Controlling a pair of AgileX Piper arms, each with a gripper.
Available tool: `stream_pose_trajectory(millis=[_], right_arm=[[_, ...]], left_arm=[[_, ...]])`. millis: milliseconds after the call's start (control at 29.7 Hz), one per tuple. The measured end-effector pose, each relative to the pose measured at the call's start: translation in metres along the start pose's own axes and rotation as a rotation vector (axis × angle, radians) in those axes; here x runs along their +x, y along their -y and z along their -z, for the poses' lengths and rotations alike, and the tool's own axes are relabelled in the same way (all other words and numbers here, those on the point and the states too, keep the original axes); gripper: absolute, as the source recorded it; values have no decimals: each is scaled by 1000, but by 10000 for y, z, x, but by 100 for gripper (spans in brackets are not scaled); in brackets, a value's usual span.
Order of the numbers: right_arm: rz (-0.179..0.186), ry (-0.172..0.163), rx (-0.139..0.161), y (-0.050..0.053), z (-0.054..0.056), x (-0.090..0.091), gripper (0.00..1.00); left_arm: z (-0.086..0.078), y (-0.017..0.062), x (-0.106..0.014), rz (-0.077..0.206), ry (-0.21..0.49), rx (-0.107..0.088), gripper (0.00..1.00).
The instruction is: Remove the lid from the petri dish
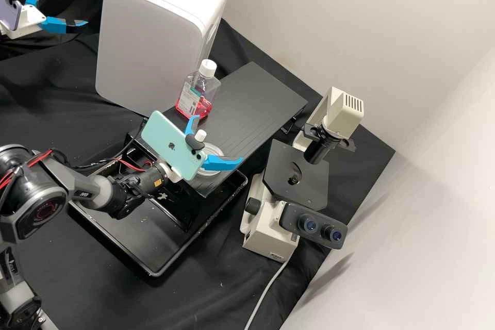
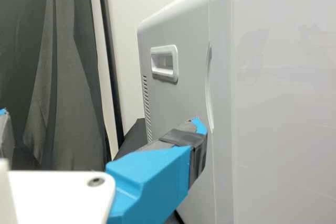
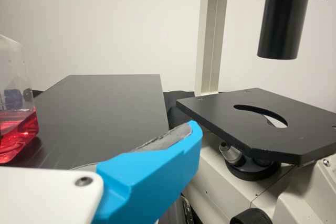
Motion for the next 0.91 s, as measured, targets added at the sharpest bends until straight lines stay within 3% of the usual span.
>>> stream_pose_trajectory(millis=[403, 471, 572, 740, 807, 840, 908], right_arm=[[0, 0, 0, 0, 0, 0, 100], [0, 0, 0, 0, 0, 0, 100], [0, 0, 0, 0, 0, 0, 100], [0, 0, 0, 0, 0, 0, 100], [0, 0, 0, 0, 0, 0, 100], [0, 0, 0, 0, 0, 0, 100], [0, 0, 0, 0, 0, 0, 100]], left_arm=[[-8, 2, 0, 1, 3, 0, 100], [-27, 6, -1, 0, 0, -7, 100], [-83, 29, -12, 4, -9, -36, 100], [-378, 144, -111, 19, -4, -86, 100], [-480, 184, -160, 18, 7, -94, 100], [-585, 220, -207, 4, 40, -96, 100], [-692, 313, -278, 7, 83, -87, 100]])
